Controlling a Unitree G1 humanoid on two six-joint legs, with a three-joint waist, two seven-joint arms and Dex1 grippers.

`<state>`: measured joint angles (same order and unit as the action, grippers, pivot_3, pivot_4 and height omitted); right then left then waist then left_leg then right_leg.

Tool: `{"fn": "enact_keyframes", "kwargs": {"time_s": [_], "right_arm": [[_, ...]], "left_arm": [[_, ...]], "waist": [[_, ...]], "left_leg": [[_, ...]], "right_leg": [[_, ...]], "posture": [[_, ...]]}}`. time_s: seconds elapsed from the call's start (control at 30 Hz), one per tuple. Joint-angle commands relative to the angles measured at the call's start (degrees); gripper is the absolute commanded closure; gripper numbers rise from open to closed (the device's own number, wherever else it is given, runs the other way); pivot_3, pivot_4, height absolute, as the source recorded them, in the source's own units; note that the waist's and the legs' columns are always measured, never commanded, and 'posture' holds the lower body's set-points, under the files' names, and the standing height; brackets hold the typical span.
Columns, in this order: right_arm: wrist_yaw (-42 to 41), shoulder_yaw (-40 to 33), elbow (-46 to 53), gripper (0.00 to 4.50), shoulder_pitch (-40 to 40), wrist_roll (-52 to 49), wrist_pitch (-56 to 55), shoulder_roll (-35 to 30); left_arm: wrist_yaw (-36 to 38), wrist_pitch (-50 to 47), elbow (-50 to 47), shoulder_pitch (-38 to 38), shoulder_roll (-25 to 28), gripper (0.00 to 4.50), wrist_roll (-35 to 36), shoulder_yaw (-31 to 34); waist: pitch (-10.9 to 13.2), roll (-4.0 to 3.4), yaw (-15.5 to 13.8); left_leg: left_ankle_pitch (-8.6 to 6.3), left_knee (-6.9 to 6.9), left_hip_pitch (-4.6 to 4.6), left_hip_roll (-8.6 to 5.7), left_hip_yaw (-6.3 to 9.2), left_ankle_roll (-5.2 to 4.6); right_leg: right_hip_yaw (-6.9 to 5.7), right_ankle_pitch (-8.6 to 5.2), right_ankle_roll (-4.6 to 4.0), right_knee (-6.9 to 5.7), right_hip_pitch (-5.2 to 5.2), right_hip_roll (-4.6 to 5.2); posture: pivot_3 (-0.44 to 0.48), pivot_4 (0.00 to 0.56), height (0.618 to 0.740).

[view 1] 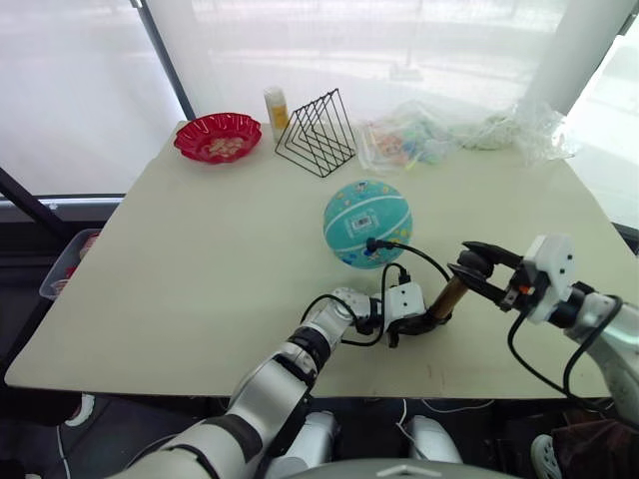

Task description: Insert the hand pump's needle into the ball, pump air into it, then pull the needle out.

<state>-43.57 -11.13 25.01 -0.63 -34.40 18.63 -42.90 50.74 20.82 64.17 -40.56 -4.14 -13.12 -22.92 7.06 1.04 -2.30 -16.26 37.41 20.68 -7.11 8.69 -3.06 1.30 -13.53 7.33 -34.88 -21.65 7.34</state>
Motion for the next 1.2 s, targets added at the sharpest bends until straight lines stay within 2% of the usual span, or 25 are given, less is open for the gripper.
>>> {"fn": "enact_keyframes", "kwargs": {"time_s": [0.03,0.27,0.43,0.6,0.73,1.1,1.2], "right_arm": [[1.0,-10.4,7.1,2.6,6.0,-10.4,5.0,-4.6],[2.0,-21.4,7.2,2.6,13.7,-21.0,14.6,-14.0],[5.1,-25.3,5.7,2.6,19.1,-25.8,17.7,-16.2],[2.8,-19.7,8.9,2.6,11.5,-18.8,16.4,-12.2],[2.7,-8.2,7.6,2.6,2.0,-8.5,9.9,-4.4],[-0.9,6.8,-5.5,2.6,-5.0,6.9,-3.6,4.8],[-0.3,8.1,-8.5,2.6,-5.3,9.6,-7.0,7.2]], "left_arm": [[-0.8,-5.5,7.6,3.8,1.0,3.43,-5.3,-3.8],[-0.7,-5.4,7.7,3.7,0.8,3.43,-5.4,-3.9],[-0.4,-5.3,7.7,3.7,1.0,3.43,-5.5,-4.0],[-0.1,-5.5,7.7,3.8,1.1,3.43,-5.5,-4.1],[-0.2,-5.5,7.5,3.8,1.1,3.43,-5.4,-3.9],[-0.4,-5.5,7.1,4.2,1.4,3.43,-5.2,-3.8],[-0.4,-5.5,7.0,4.3,1.4,3.43,-5.2,-3.8]], "waist": [[0.1,-0.07,0.0],[0.2,-0.11,0.0],[0.3,-0.23,-0.1],[0.4,-0.32,-0.5],[0.0,0.3,-0.5],[-0.4,0.61,0.0],[-0.6,0.71,0.1]], "left_leg": [[0.0,0.01,0.03,-0.02,0.0,-0.01],[-0.05,0.01,0.08,-0.09,-0.12,-0.1],[-0.06,0.01,0.13,-0.09,-0.12,-0.11],[-0.05,0.0,0.27,-0.14,-0.1,-0.13],[-0.07,-0.09,0.1,-0.14,0.05,-0.13],[-0.07,-0.09,-0.1,-0.14,0.25,-0.12],[-0.07,-0.12,-0.15,-0.14,0.31,-0.12]], "right_leg": [[0.0,0.0,0.0,0.01,-0.02,0.03],[-0.07,0.01,0.02,0.05,-0.03,0.24],[-0.16,0.01,0.02,0.05,-0.06,0.29],[-0.25,0.0,0.06,0.05,-0.2,0.35],[-0.35,-0.01,0.07,0.09,-0.07,0.32],[-0.37,-0.01,0.06,0.05,0.05,0.22],[-0.36,-0.01,0.05,0.04,0.05,0.17]], "posture": [[0.0,0.15,0.74],[0.0,0.15,0.74],[0.0,0.15,0.74],[0.0,0.15,0.74],[0.0,0.15,0.74],[0.0,0.15,0.74],[0.0,0.15,0.74]]}}
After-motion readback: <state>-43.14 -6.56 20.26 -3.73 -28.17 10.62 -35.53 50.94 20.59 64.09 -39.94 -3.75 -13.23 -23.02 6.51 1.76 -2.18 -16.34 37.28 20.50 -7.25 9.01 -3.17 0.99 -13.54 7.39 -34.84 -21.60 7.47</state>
